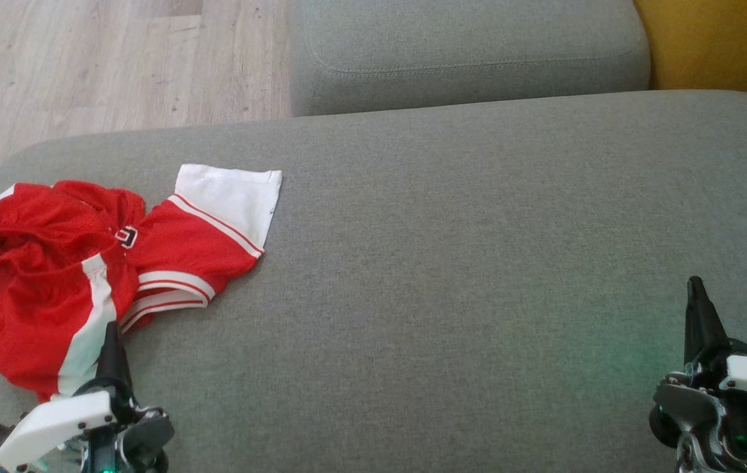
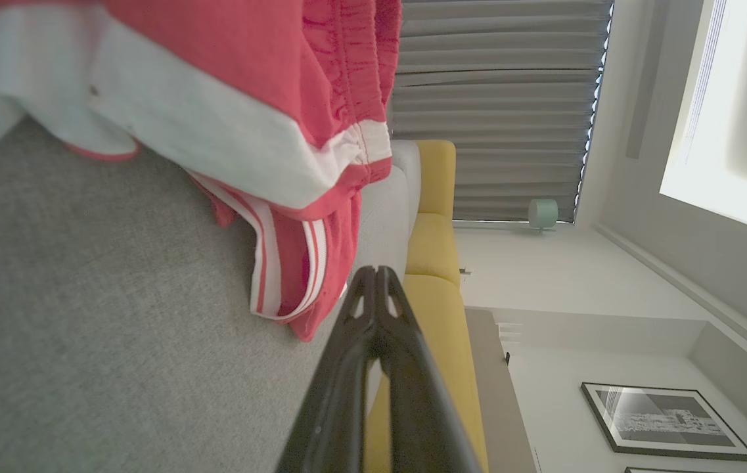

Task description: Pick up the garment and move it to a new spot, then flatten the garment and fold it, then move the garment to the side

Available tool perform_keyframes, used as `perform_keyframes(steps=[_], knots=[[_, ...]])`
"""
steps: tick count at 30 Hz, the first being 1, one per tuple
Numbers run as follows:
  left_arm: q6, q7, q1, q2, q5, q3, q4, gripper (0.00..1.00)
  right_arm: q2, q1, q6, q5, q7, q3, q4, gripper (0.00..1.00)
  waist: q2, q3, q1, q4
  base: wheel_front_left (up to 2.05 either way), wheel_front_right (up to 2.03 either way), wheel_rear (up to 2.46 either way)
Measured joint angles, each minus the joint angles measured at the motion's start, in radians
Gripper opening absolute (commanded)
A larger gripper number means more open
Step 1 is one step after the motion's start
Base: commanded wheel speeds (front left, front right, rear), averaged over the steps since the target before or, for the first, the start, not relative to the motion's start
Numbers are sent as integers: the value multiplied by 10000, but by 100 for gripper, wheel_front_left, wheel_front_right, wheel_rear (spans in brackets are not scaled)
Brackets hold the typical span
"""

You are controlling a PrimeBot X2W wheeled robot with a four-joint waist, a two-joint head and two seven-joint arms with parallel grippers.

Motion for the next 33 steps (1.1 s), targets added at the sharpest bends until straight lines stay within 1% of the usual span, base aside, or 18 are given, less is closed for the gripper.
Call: perform_keyframes(steps=[9,10,14,17,19,33], knots=[[-2,0,0,0,0,0,0,0,0,0,0,0,0,0,0,0,0,0,0,0,0,0,0],[6,-2,38,-6,-2,-23,174,100,6,53,2,0,-2,15,176,100,0,0,0,0,0,0,0],[8,-17,477,-50,-2,-81,711,100,79,528,2,0,-13,52,727,100,0,-7,0,0,0,0,0],[13,-92,602,-63,58,-107,765,100,81,646,2,-44,-94,130,767,100,0,-30,0,3,0,0,0],[19,-150,588,-65,282,-121,750,100,81,608,2,-228,-109,180,759,100,0,-44,0,2,0,0,0],[713,-548,593,-65,2320,-560,295,100,81,614,0,-2416,-558,412,477,100,0,-134,0,1,0,0,0]])
